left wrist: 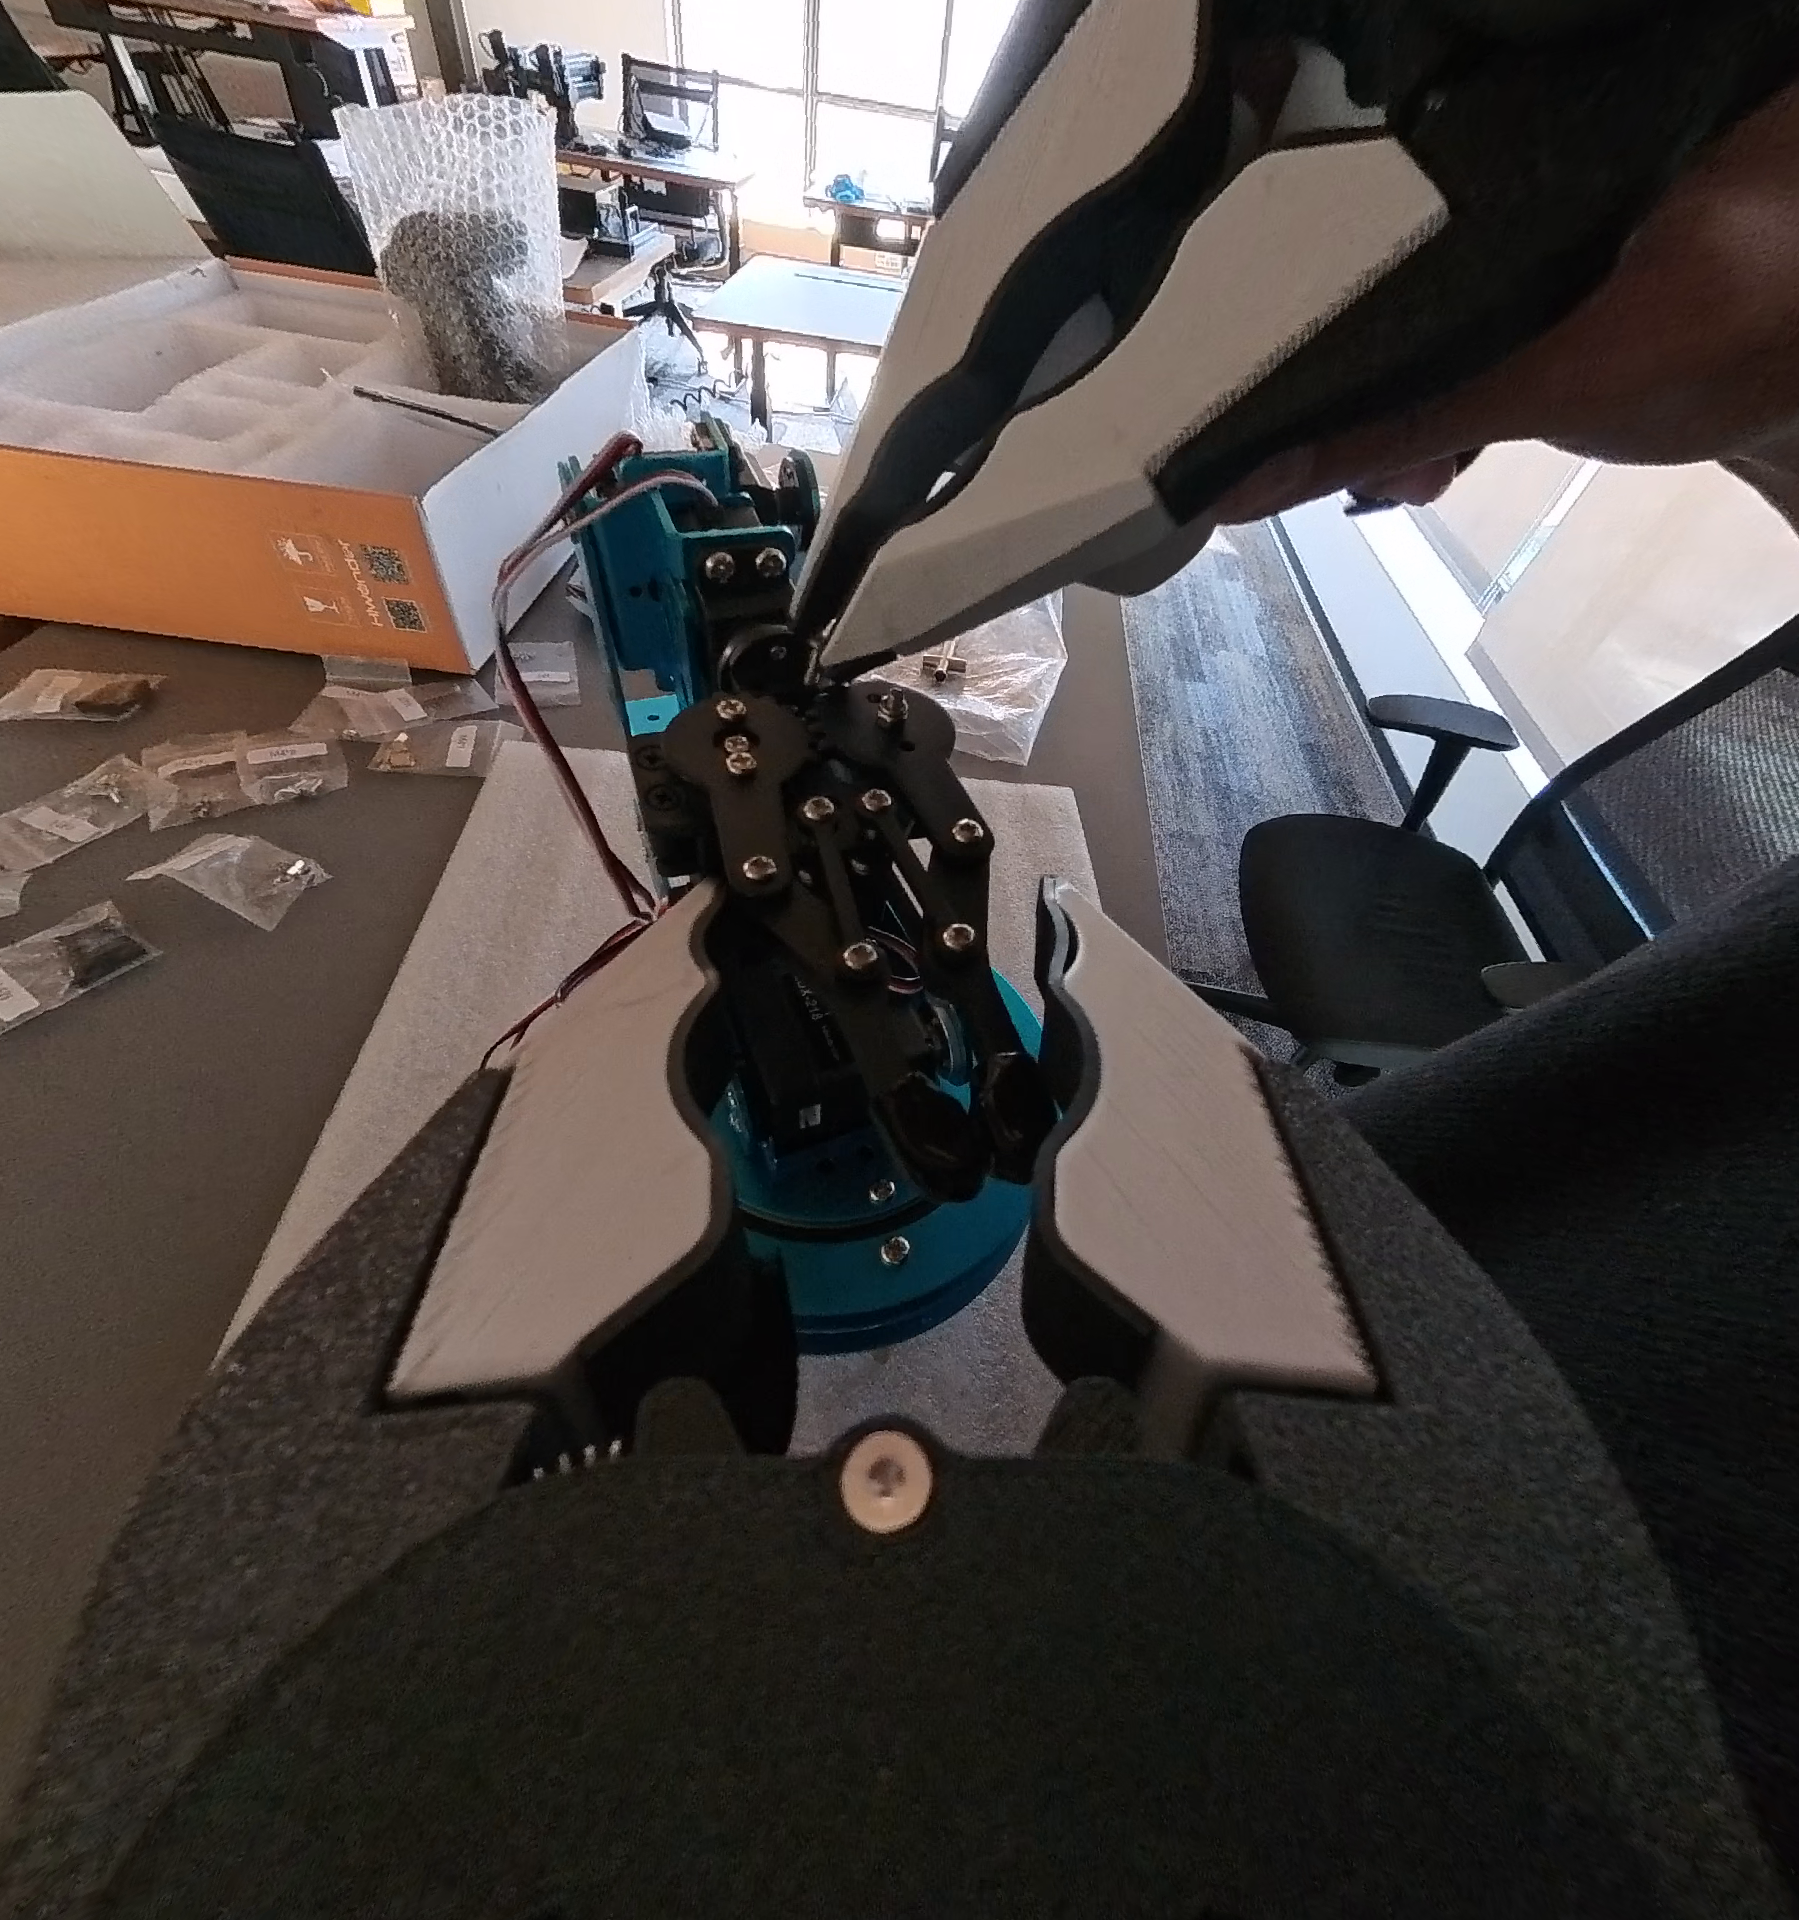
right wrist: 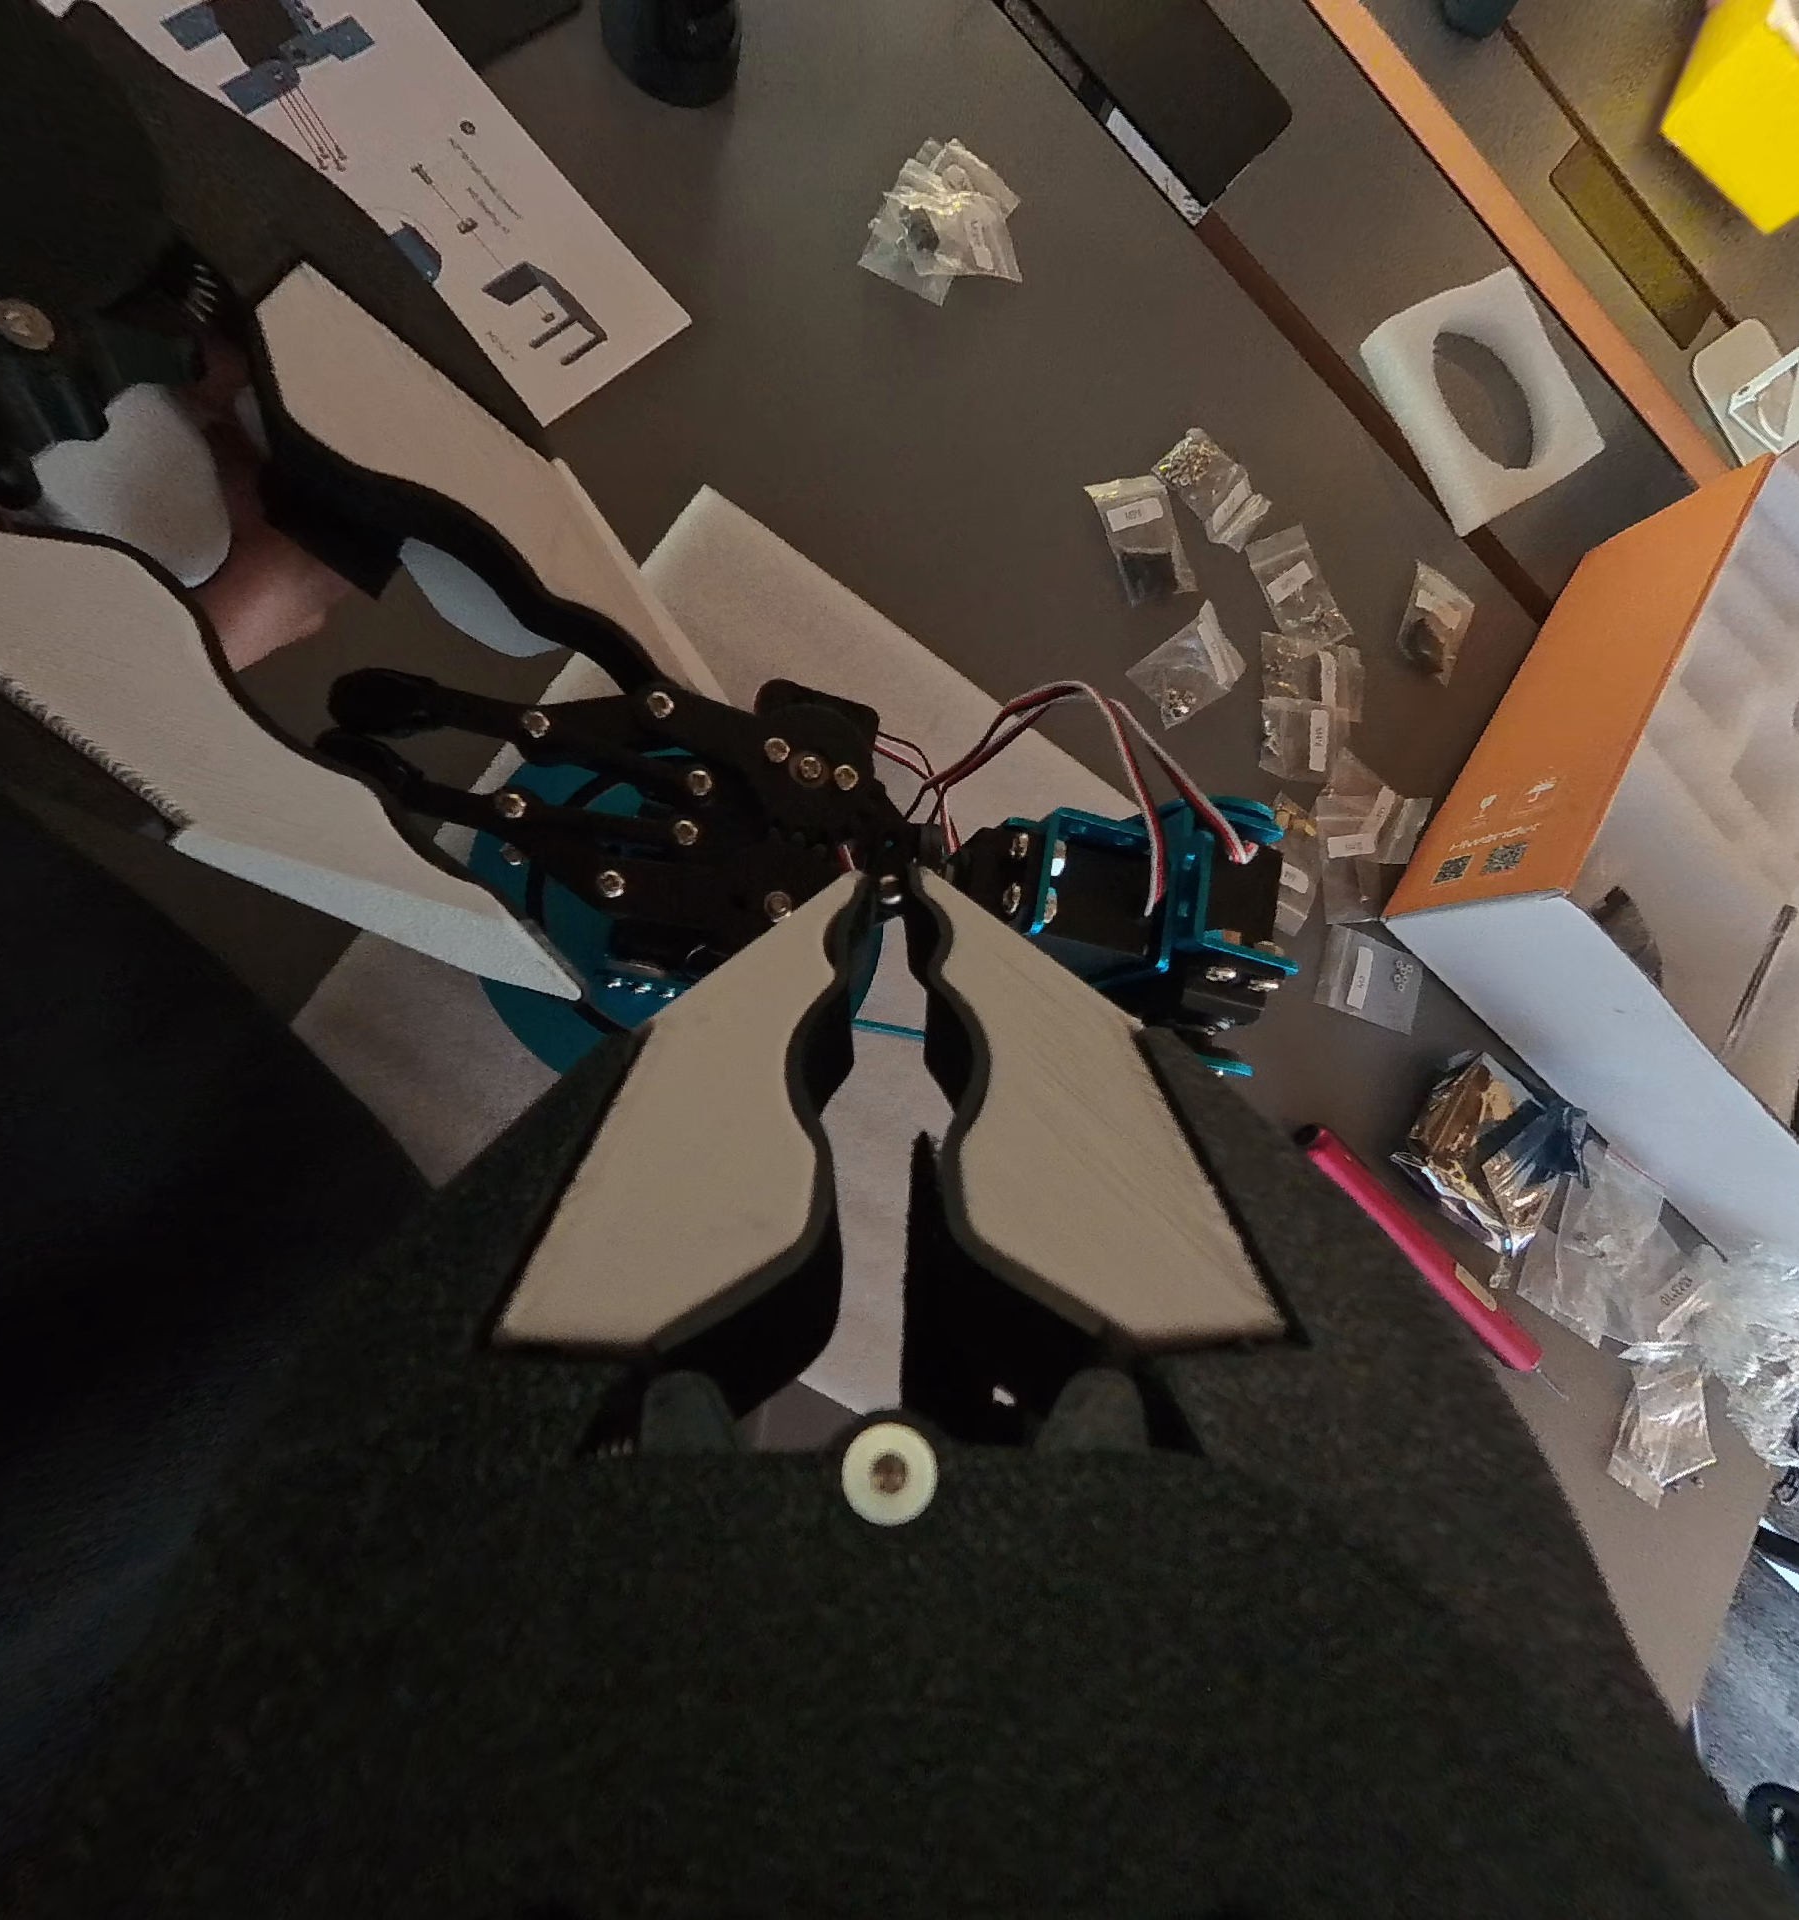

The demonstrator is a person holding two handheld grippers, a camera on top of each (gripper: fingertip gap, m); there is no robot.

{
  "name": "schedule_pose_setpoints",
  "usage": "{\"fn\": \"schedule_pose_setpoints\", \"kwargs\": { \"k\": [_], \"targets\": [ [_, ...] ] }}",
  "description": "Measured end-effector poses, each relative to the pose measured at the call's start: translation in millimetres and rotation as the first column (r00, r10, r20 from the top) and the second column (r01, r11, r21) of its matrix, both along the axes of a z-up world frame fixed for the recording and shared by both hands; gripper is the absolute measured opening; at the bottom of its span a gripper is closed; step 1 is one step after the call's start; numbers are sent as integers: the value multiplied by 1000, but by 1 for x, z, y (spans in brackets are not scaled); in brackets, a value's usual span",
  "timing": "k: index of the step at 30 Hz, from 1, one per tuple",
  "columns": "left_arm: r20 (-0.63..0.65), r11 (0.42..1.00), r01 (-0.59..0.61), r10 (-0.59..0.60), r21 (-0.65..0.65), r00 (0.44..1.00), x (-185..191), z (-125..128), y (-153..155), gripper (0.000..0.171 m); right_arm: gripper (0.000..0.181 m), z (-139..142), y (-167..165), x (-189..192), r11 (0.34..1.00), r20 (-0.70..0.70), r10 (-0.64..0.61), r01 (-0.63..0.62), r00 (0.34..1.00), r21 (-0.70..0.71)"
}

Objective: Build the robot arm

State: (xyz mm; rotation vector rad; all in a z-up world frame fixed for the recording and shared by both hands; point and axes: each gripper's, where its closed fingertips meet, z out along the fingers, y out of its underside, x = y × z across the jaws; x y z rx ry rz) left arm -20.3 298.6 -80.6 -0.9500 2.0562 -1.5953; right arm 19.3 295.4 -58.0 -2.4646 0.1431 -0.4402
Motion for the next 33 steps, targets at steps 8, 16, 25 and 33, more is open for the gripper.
{"fn": "schedule_pose_setpoints", "kwargs": {
  "k": [8, 16, 25, 33],
  "targets": [
    [0, 1000, 1, -1, -5, 1000, -1, 0, 0, 59, 5, 0, 0, -1, 1000, -5, 2, -2, 1000, -1],
    [0, 1000, -5, 5, -9, 1000, -1, 1, 1, 57, 6, 1, 1, -1, 1000, -1, 5, -5, 1000, 5],
    [-2, 1000, -15, 15, -10, 1000, -1, 0, 1, 53, 18, 4, 2, 1, 999, -12, -2, 3, 1000, 44],
    [-24, 1000, -18, 18, -23, 1000, 1, 0, 2, 56, 0, 20, -9, -1, 977, 29, 4, -10, 1000, 215]
  ]
}}
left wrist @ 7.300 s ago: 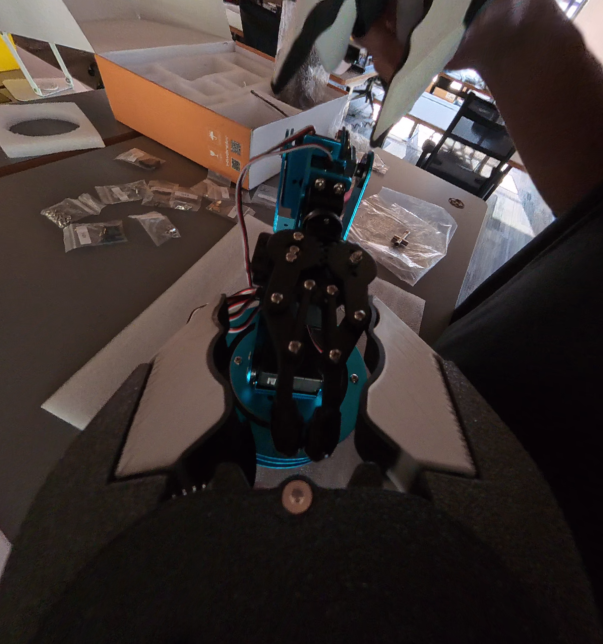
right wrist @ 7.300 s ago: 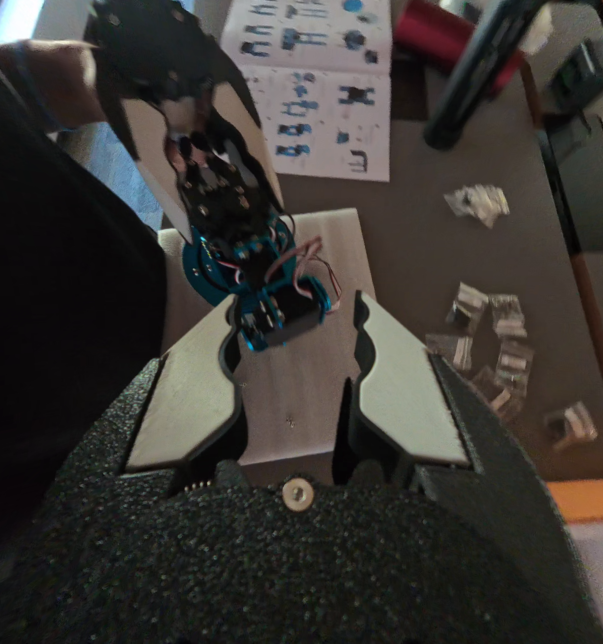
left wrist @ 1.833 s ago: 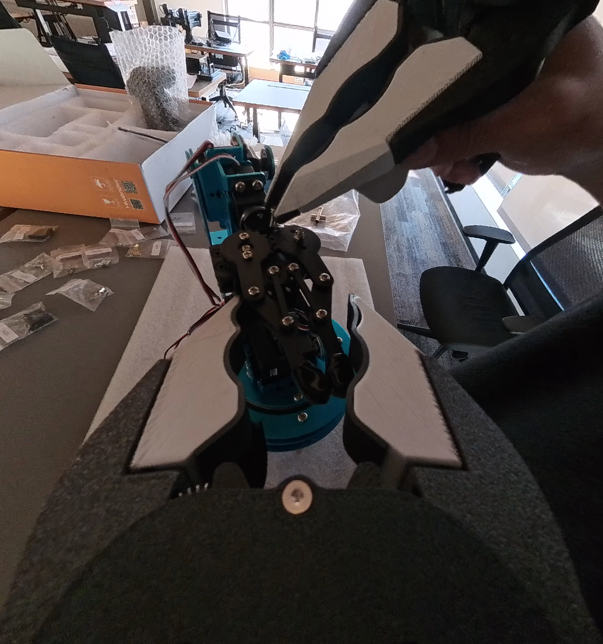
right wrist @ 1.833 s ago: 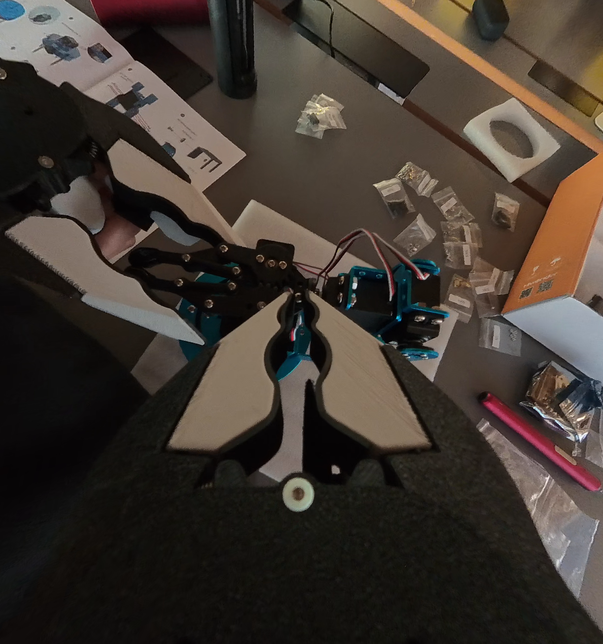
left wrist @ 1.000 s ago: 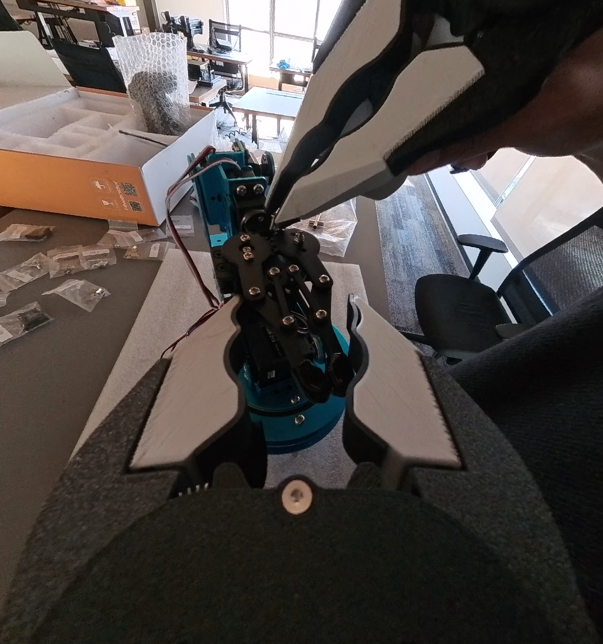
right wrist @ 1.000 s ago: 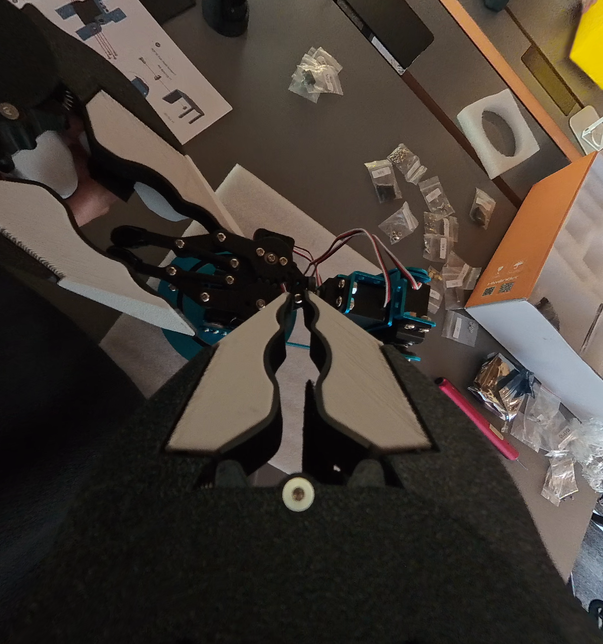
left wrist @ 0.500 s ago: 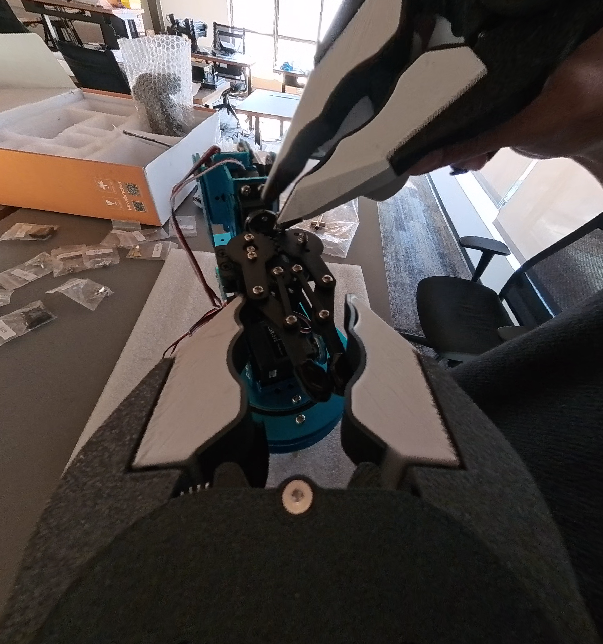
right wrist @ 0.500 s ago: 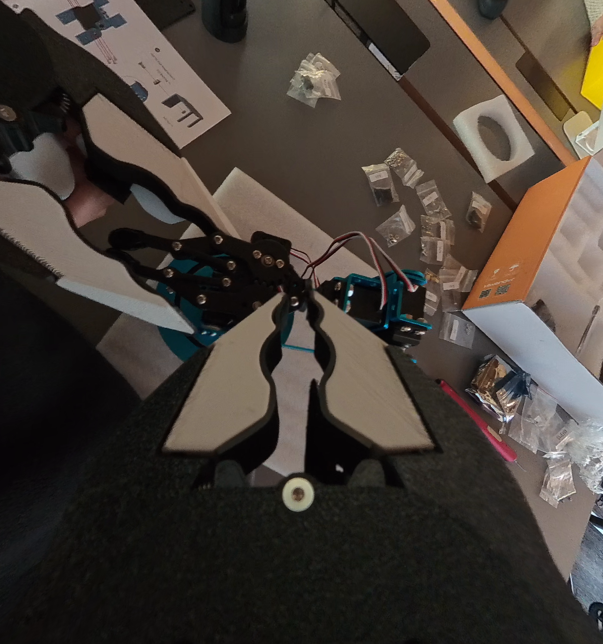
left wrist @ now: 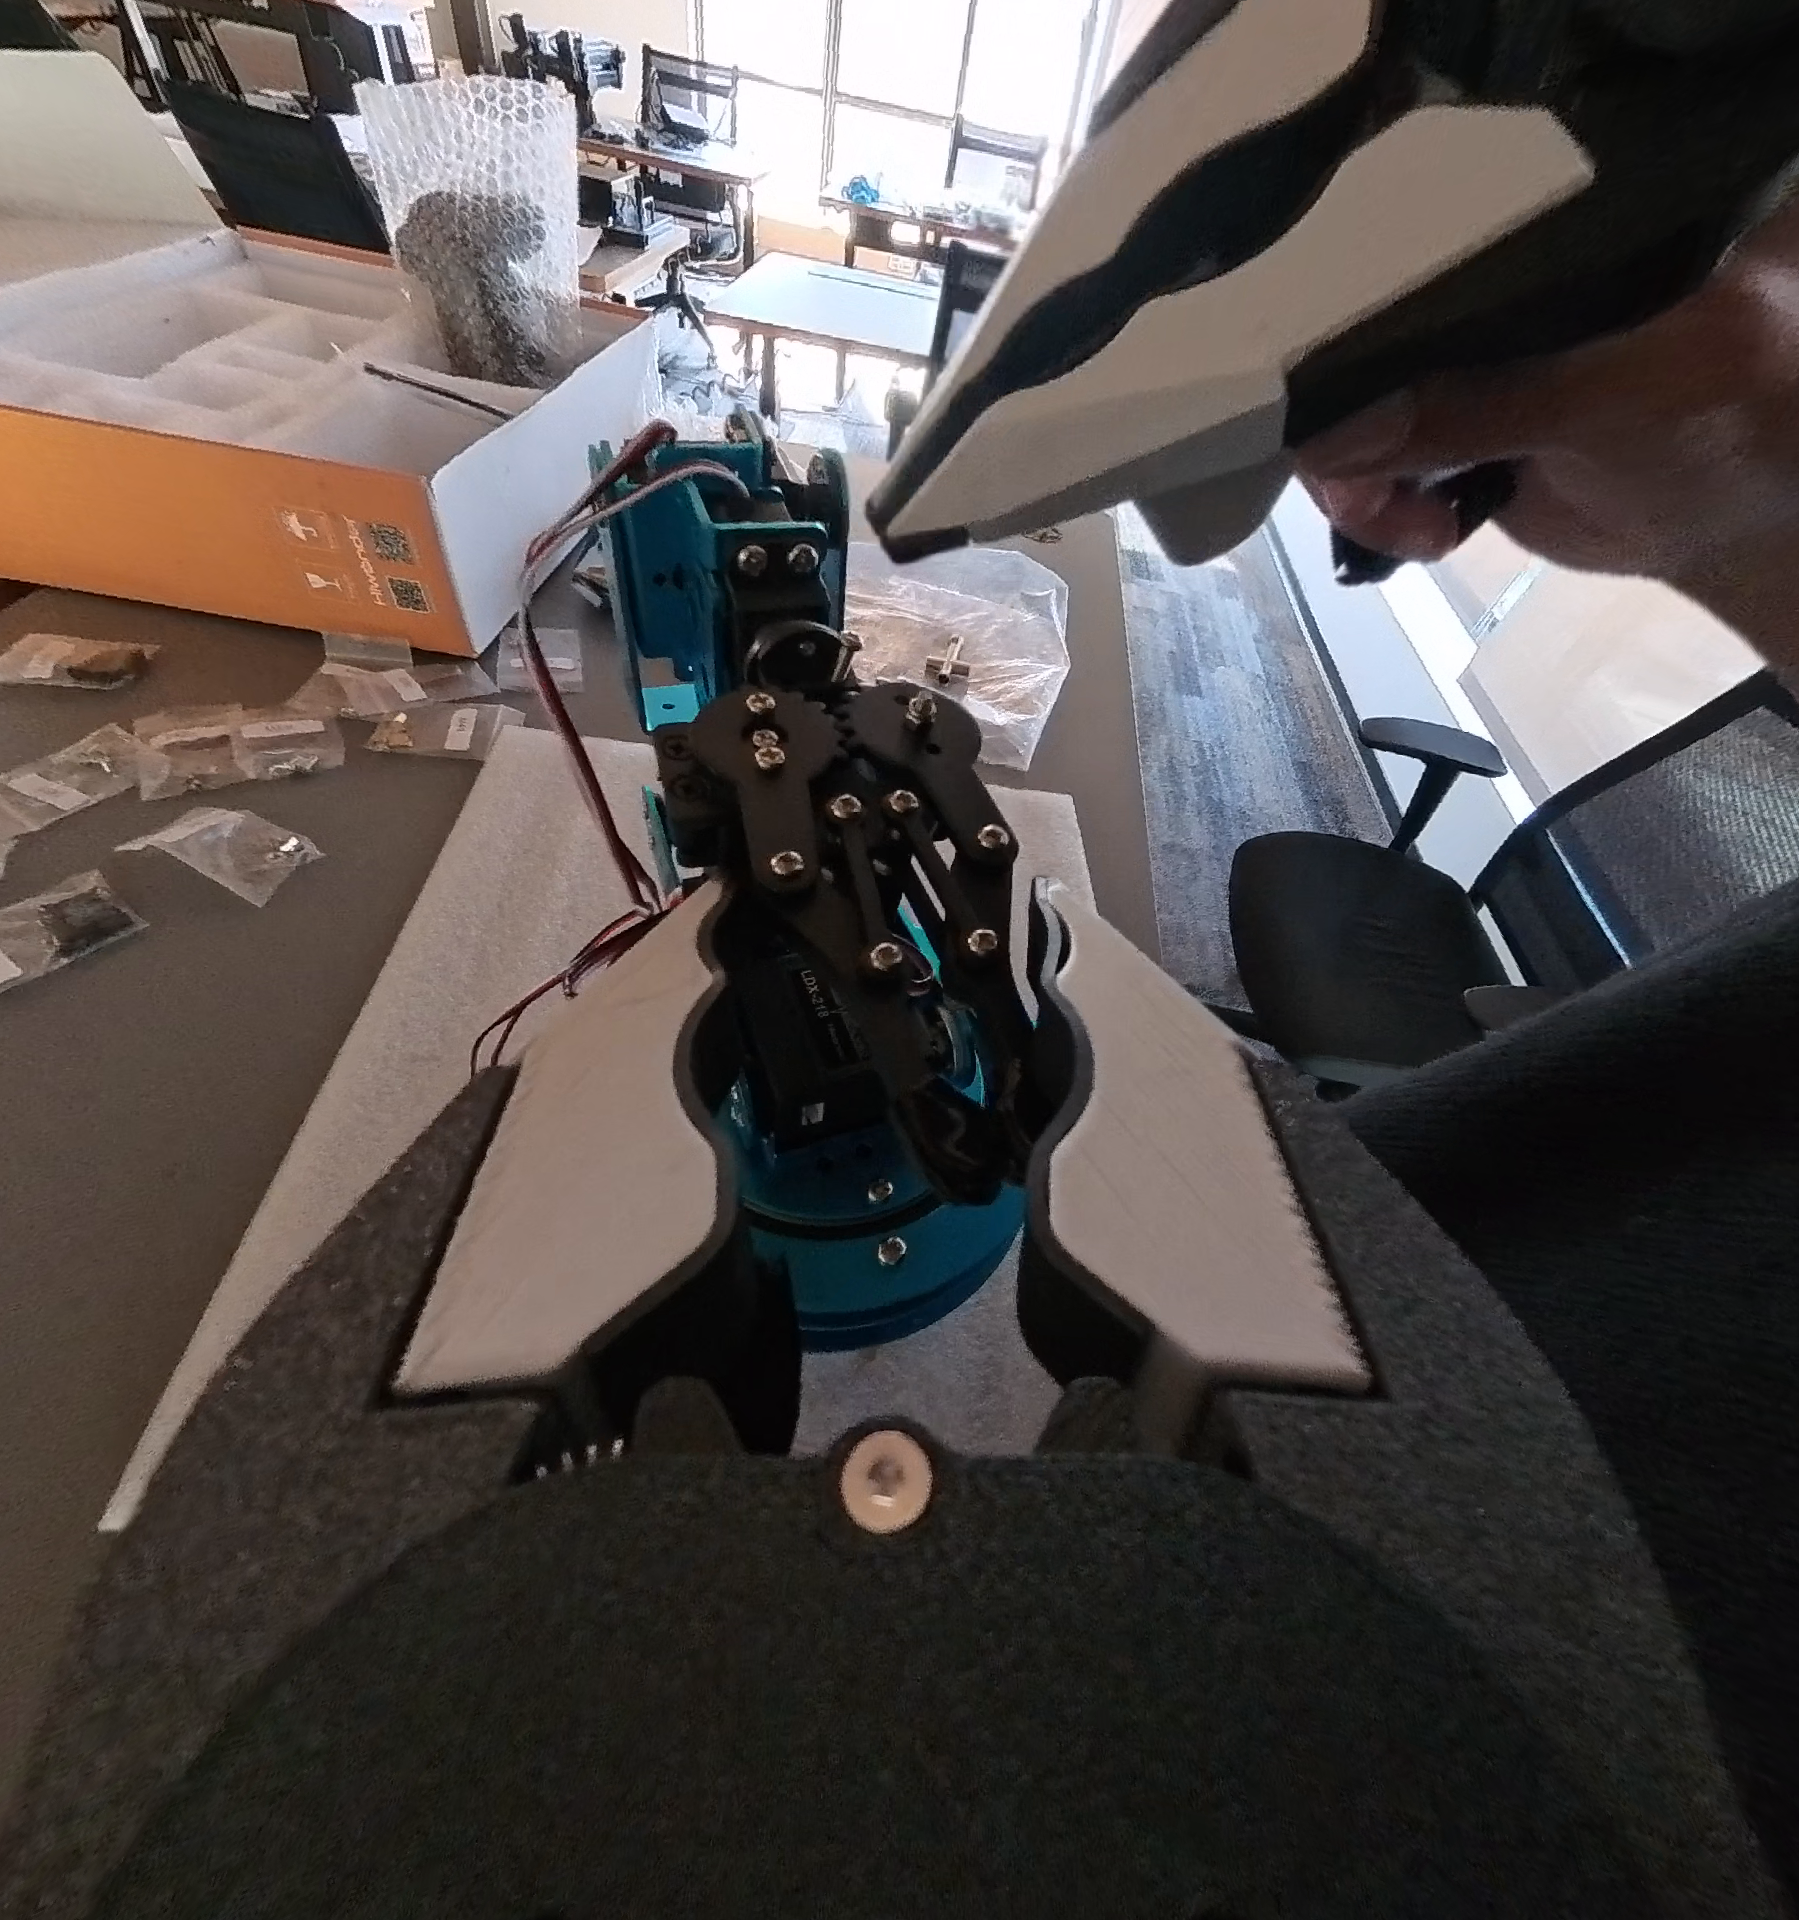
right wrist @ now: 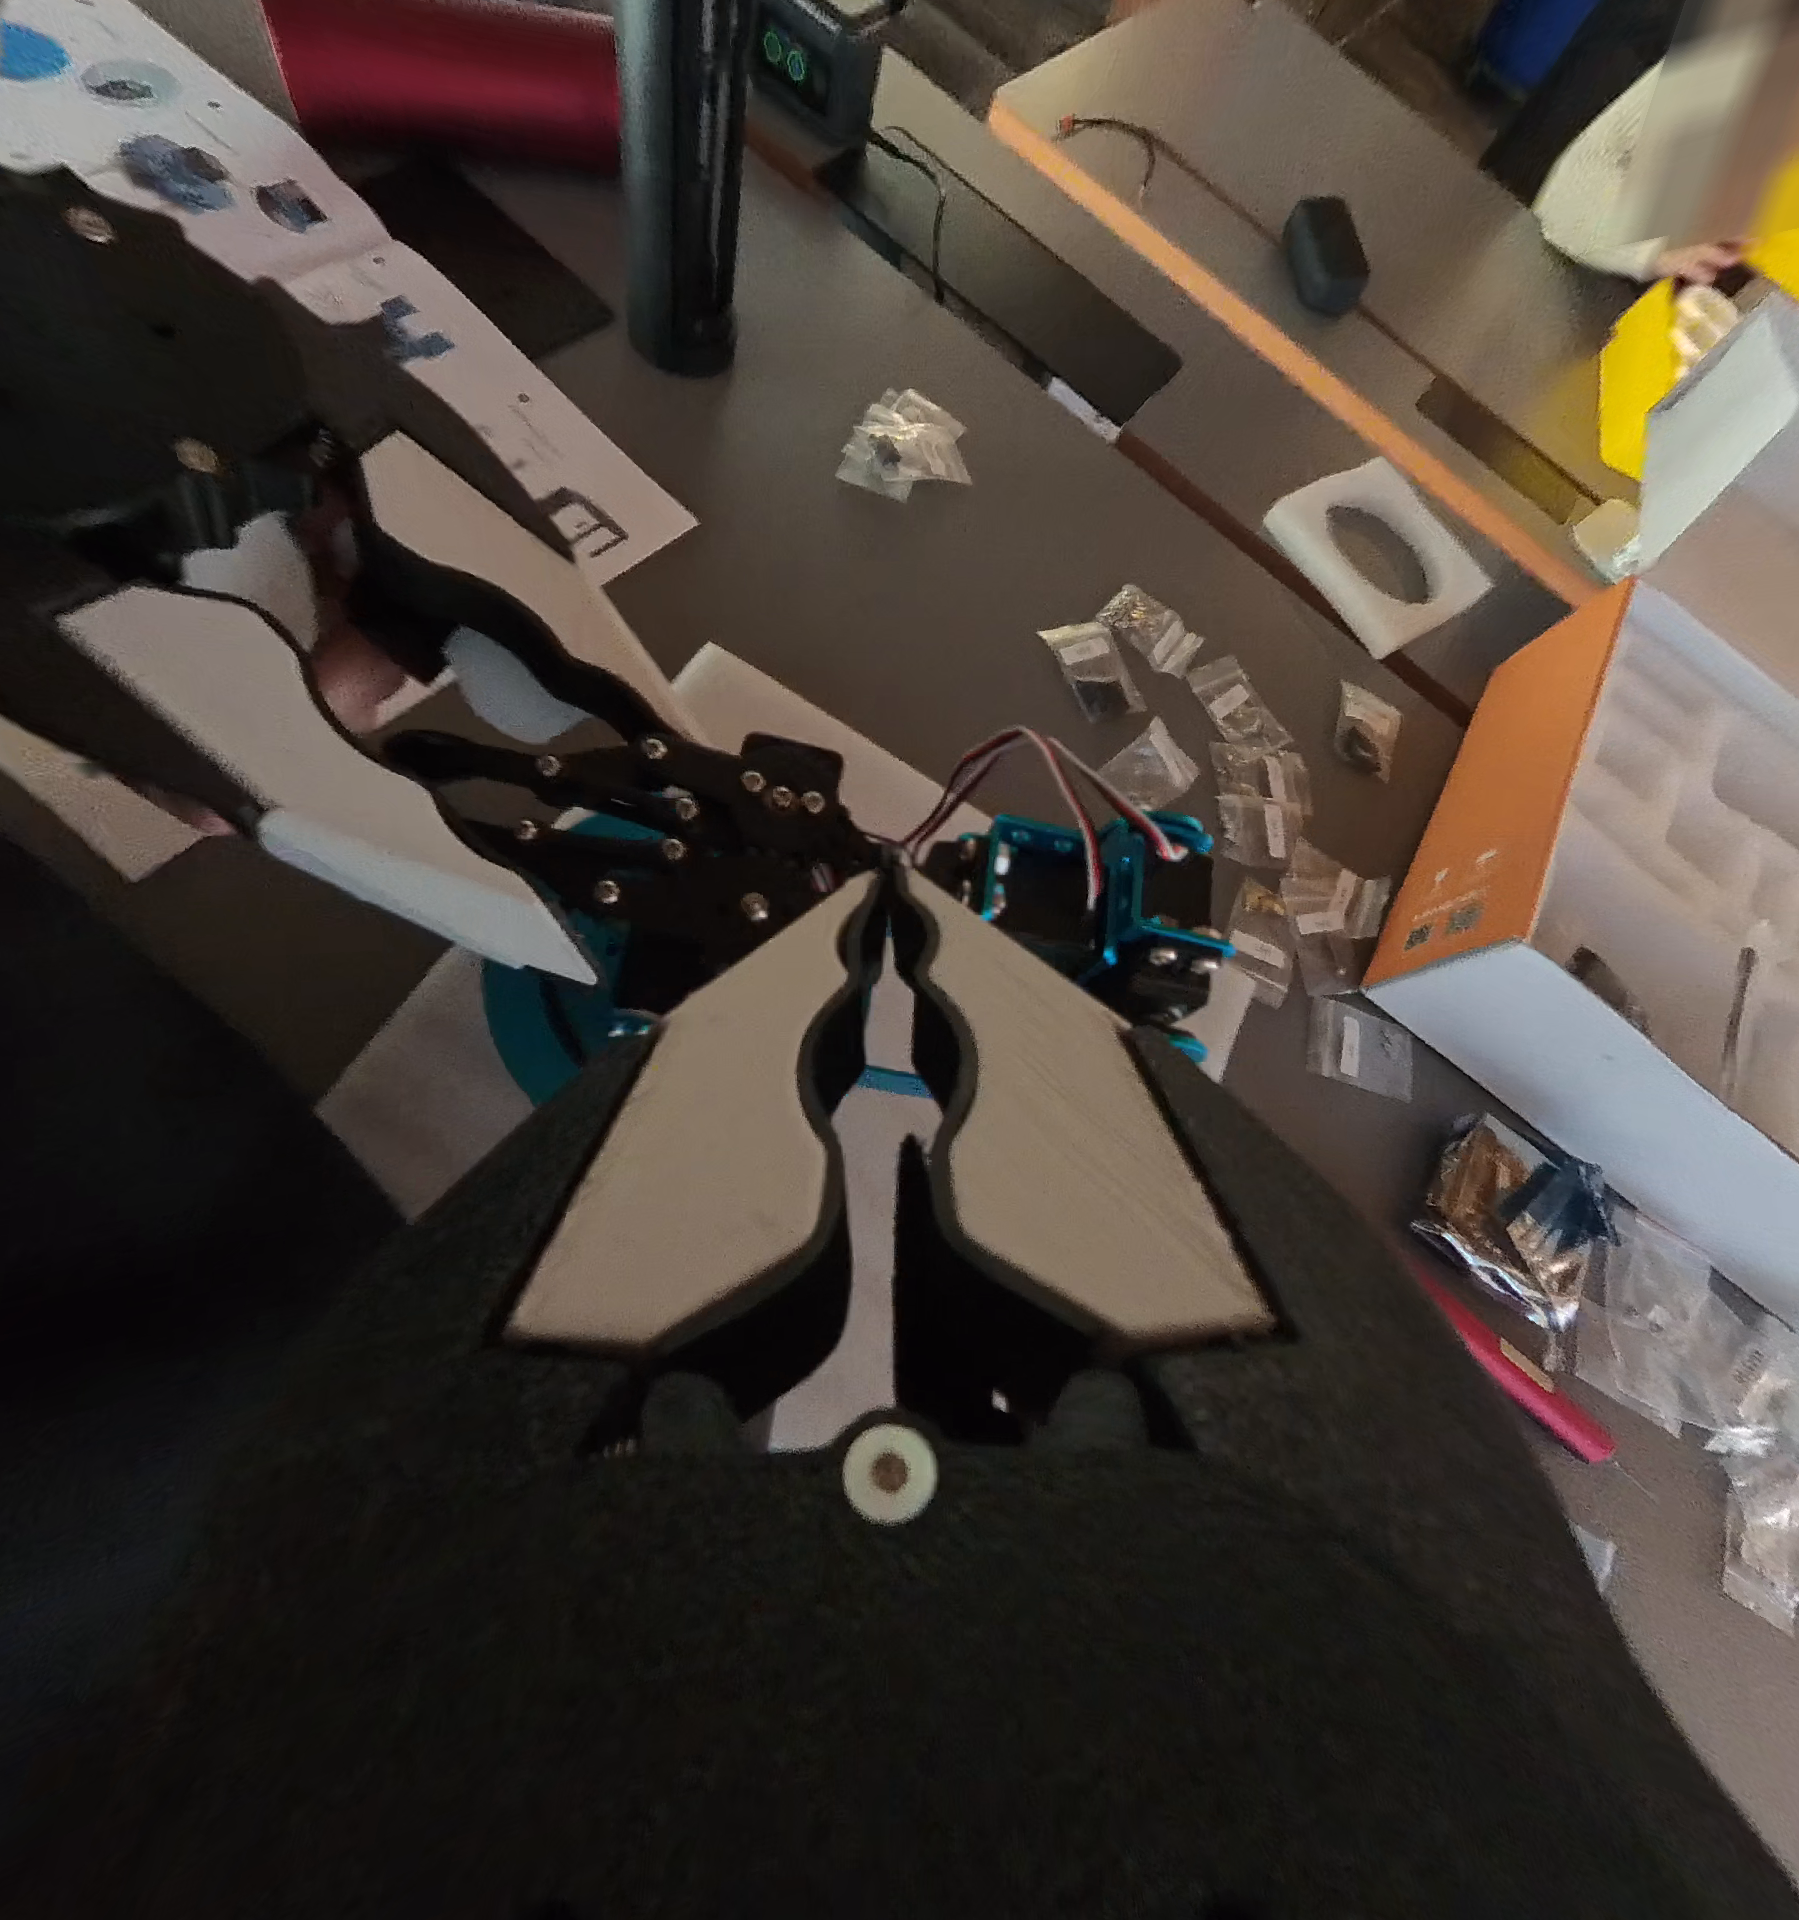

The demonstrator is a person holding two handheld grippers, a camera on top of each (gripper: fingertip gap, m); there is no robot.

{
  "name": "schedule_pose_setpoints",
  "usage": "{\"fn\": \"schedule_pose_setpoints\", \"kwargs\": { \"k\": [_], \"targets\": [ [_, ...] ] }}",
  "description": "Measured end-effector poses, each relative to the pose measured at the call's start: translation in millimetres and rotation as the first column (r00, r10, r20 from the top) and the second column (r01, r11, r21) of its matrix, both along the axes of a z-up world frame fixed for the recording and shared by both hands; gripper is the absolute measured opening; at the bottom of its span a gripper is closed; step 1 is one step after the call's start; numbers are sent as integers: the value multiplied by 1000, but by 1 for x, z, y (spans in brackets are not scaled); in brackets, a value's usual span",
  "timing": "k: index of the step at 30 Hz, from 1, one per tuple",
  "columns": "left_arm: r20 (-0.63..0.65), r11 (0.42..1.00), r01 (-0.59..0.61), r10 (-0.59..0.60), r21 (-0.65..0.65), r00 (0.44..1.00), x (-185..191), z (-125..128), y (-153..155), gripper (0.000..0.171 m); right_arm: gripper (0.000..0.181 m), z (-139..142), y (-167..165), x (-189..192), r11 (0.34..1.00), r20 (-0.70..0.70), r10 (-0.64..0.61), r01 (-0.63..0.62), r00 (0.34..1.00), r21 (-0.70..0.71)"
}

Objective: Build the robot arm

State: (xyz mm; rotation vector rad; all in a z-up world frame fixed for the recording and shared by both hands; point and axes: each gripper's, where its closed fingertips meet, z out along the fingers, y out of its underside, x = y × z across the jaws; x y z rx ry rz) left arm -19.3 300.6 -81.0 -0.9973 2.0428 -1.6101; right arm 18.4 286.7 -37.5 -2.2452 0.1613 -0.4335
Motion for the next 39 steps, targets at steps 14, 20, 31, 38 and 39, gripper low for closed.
{"fn": "schedule_pose_setpoints", "kwargs": {
  "k": [14, 20, 31, 38, 39],
  "targets": [
    [-12, 1000, 4, -4, 16, 1000, 2, -2, 0, 52, 0, -17, 10, -1, 1000, -40, 15, -15, 999, 7],
    [-15, 1000, -2, 2, 16, 1000, 3, -2, 0, 49, 0, -19, 14, -2, 1000, -30, 26, -26, 999, -7],
    [-22, 1000, -2, 2, 6, 1000, 4, 0, 1, 52, 0, -19, 11, -3, 996, -119, 21, -11, 993, 84],
    [-27, 1000, -8, 9, 14, 1000, 3, -1, 1, 51, 0, -4, 0, 1, 985, -137, 25, -1, 990, 172],
    [-27, 1000, -8, 9, 17, 1000, 3, -1, 1, 51, 0, -5, 3, -1, 984, -146, 35, -8, 989, 179]
  ]
}}
